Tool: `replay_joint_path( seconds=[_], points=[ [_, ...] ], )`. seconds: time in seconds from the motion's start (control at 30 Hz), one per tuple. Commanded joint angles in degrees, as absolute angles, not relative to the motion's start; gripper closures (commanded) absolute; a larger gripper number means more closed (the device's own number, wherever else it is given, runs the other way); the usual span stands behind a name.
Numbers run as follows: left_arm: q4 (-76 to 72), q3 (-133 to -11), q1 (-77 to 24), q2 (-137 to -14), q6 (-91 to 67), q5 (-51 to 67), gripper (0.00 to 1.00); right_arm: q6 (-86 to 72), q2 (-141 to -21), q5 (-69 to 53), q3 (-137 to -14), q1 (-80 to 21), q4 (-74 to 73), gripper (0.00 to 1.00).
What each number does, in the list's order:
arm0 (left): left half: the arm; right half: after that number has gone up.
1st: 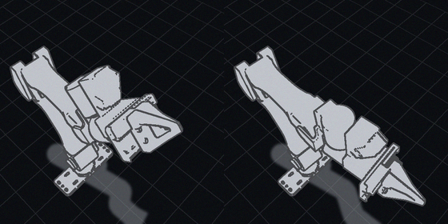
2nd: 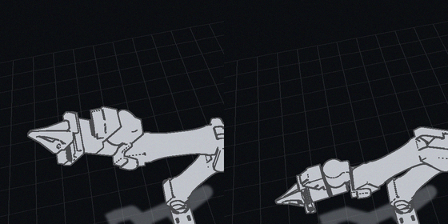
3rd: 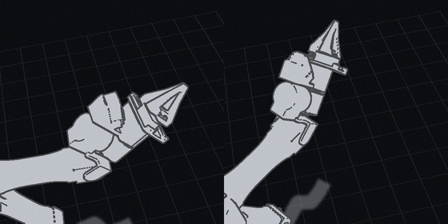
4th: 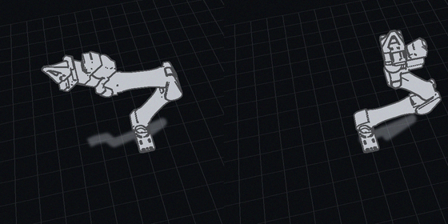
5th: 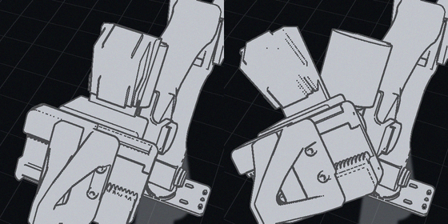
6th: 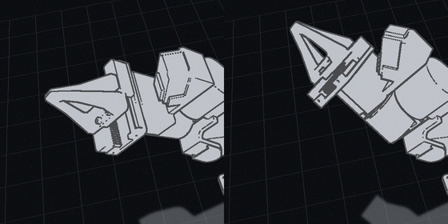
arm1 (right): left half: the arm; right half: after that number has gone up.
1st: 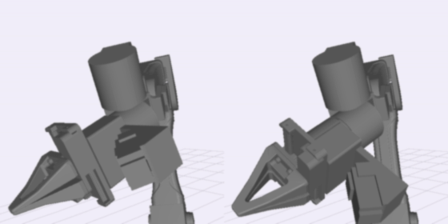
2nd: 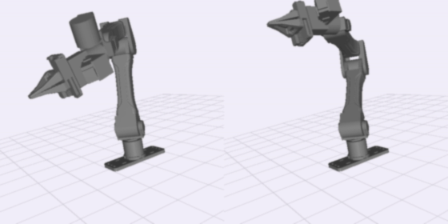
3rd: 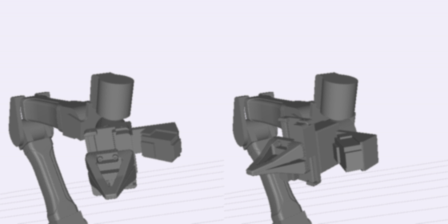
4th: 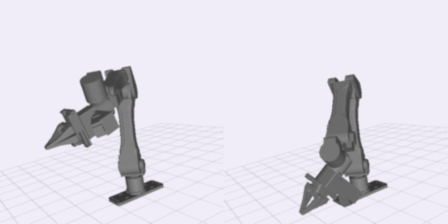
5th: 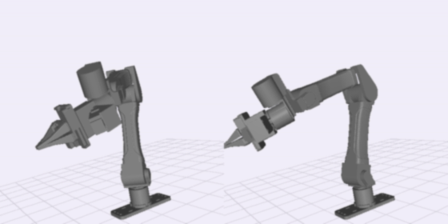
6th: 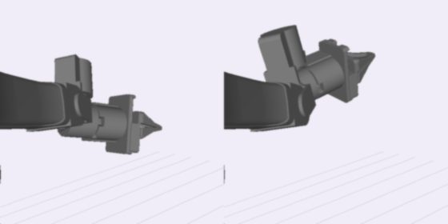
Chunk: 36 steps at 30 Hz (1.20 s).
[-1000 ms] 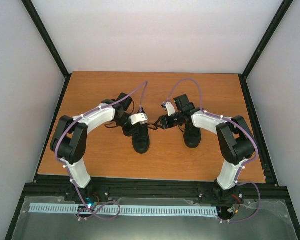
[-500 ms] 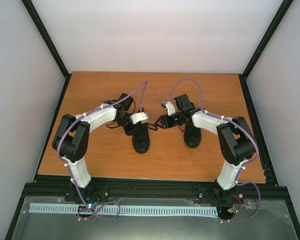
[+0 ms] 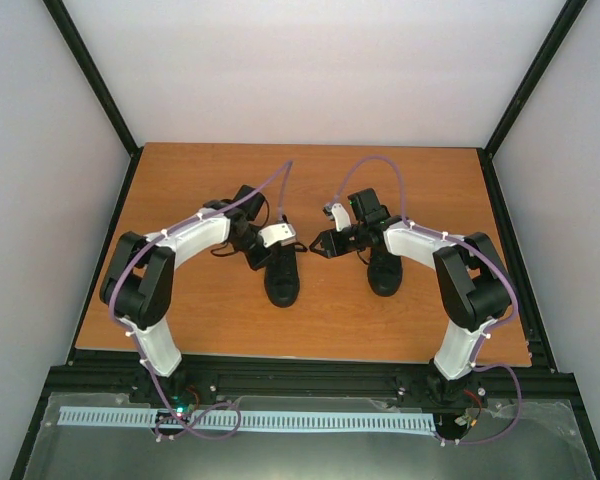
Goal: Tie the shoes
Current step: Tie the shoelace on the shoe.
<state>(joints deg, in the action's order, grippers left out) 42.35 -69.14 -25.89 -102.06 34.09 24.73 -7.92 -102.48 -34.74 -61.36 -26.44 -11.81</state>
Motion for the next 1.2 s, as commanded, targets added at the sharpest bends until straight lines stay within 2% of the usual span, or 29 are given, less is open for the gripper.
replay_joint_path(
  seconds=[0.0, 0.43, 0.63, 0.67, 0.7, 0.73, 0.87, 0.97, 1.17],
  points=[
    [43.1, -68.0, -26.4, -99.0, 34.7, 24.3, 0.99, -7.1, -101.1, -35.4, -61.7, -26.6, -11.6, 0.53],
    [50.5, -64.1, -26.4, -96.4, 37.7, 24.9, 0.99, -5.5, -102.1, -39.8, -61.8, -26.8, -12.2, 0.53],
    [49.4, -61.9, -26.2, -95.3, 37.9, 24.2, 0.99, -5.3, -103.0, -40.4, -62.5, -27.2, -11.9, 0.52],
    [48.4, -62.1, -26.2, -95.3, 37.3, 24.0, 0.95, -5.3, -103.1, -40.4, -62.5, -27.2, -11.9, 0.52],
    [47.1, -62.5, -26.1, -95.3, 36.4, 24.1, 0.83, -5.3, -103.1, -40.5, -62.7, -27.2, -11.8, 0.52],
    [45.8, -63.0, -26.1, -95.4, 35.3, 24.5, 0.75, -5.4, -103.2, -40.5, -62.7, -27.2, -11.8, 0.52],
    [41.8, -65.7, -26.1, -97.1, 32.7, 26.6, 0.60, -5.4, -102.7, -40.1, -62.5, -27.2, -11.9, 0.52],
    [41.6, -67.7, -26.1, -99.8, 32.1, 26.5, 0.55, -5.4, -102.2, -39.8, -62.1, -27.2, -11.7, 0.51],
    [40.6, -69.9, -26.0, -102.2, 30.7, 24.0, 0.54, -5.6, -102.2, -39.9, -61.7, -27.2, -11.3, 0.51]
  ],
)
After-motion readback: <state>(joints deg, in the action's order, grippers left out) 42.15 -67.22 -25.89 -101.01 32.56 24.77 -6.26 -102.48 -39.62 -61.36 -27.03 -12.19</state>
